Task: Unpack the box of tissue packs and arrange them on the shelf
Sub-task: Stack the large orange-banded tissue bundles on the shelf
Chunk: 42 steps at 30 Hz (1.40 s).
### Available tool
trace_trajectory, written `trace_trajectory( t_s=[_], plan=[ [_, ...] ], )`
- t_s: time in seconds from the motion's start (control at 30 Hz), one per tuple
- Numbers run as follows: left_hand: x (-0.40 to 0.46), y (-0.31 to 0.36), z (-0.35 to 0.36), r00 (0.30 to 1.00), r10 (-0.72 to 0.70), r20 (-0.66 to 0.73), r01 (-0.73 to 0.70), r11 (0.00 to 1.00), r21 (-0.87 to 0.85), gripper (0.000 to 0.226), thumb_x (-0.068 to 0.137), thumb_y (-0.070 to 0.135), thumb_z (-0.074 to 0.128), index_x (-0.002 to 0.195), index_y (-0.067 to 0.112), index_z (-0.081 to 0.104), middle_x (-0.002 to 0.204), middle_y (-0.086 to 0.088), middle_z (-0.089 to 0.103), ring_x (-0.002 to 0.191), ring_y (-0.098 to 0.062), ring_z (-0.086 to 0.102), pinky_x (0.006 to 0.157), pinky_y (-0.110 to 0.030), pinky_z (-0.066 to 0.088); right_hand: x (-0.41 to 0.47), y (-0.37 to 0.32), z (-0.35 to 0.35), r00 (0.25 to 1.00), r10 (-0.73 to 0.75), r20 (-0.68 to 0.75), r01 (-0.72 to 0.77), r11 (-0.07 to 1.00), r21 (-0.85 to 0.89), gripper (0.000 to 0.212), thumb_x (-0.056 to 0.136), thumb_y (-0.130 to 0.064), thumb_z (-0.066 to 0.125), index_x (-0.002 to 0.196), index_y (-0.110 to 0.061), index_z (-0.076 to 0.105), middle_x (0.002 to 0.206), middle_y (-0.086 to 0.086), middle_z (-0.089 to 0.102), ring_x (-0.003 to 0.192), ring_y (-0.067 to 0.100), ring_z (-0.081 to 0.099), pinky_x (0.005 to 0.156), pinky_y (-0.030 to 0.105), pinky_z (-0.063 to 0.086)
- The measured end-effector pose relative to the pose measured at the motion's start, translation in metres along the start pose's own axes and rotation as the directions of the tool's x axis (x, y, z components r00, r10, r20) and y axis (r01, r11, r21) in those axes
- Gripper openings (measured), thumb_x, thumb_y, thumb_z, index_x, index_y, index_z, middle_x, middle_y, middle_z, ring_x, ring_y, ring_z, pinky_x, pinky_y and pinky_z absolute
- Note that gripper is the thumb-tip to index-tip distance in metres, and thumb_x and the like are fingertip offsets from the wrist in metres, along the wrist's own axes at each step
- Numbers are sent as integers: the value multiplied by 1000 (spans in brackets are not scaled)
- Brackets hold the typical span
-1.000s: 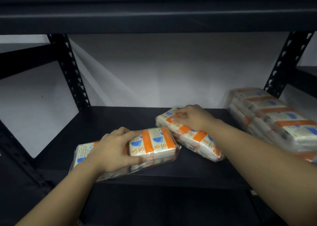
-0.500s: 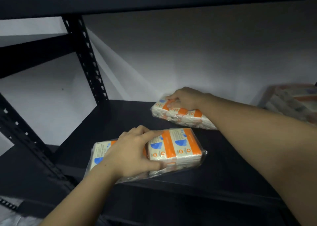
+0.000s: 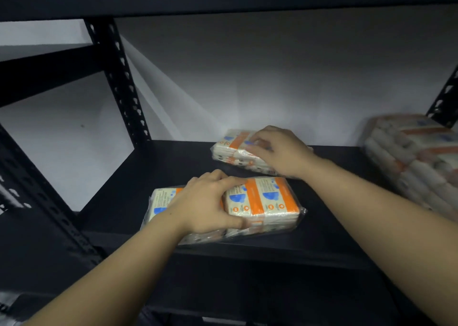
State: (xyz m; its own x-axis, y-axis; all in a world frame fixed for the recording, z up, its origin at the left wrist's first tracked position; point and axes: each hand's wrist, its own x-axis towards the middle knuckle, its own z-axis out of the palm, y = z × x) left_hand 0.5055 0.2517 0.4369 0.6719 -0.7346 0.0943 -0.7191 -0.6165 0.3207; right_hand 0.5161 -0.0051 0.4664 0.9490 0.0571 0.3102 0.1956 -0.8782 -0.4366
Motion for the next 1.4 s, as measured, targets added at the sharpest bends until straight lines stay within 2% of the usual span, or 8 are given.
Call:
trace_trajectory(
  t_s=[0.3,0.43,0.57,0.7,0.9,1.13,1.3,1.4],
  plan=[
    [51,50,16,985,169,18,-168,985,-47,88,68,74,77,146,48,45,141,17,56,128,-12,51,107,-42,42,-118,17,-29,984,174,-32,-165,967,195,13,98,-45,65,104,-38,74,99,-21,73,91,-8,67,73,13,48],
    [61,65,15,977,201,66,-190,972,-141,97,64,72,83,146,40,44,140,17,57,124,-9,55,106,-38,47,-140,29,-38,983,182,-28,-176,974,141,46,80,-63,76,117,-35,74,112,-19,70,101,-4,66,89,22,55],
    [53,54,-5,960,237,151,-179,929,-325,101,64,59,94,148,39,41,141,23,55,124,4,55,106,-27,48,-140,16,-50,970,151,188,-164,985,59,86,58,-78,83,133,-44,58,120,-23,57,108,0,61,91,28,57],
    [42,25,-27,929,174,327,-119,976,-181,108,54,63,95,145,47,39,135,28,57,119,1,58,102,-27,49,-126,-2,-53,917,123,379,-119,992,-35,106,54,-71,90,144,-48,39,122,-33,46,114,-4,51,94,20,47],
    [48,19,-35,902,31,430,-23,999,-25,99,54,46,95,135,38,38,119,15,61,105,-8,62,95,-39,57,-99,-13,-43,842,131,523,-100,991,-88,97,55,-49,96,135,-44,42,122,-20,60,109,6,61,97,37,55],
    [61,20,-42,885,23,465,-14,1000,-22,99,61,39,97,140,34,38,124,13,60,111,-9,62,99,-37,55,-86,-9,-47,811,162,562,-154,986,-62,85,63,-32,95,132,-37,45,118,-15,61,107,8,61,91,30,53],
    [59,16,-31,885,21,465,12,998,-68,84,64,34,96,128,39,42,116,19,62,104,-3,62,84,-24,51,-90,-4,-33,811,169,560,-111,984,-136,82,67,-39,90,132,-41,40,121,-15,57,111,10,56,102,40,45],
    [55,13,-28,899,37,436,3,996,-91,84,63,39,95,129,42,43,118,20,62,107,-4,62,91,-28,53,-92,-4,-29,823,173,541,-95,981,-170,84,63,-50,87,131,-43,38,122,-16,57,112,10,56,107,47,42]
  ],
)
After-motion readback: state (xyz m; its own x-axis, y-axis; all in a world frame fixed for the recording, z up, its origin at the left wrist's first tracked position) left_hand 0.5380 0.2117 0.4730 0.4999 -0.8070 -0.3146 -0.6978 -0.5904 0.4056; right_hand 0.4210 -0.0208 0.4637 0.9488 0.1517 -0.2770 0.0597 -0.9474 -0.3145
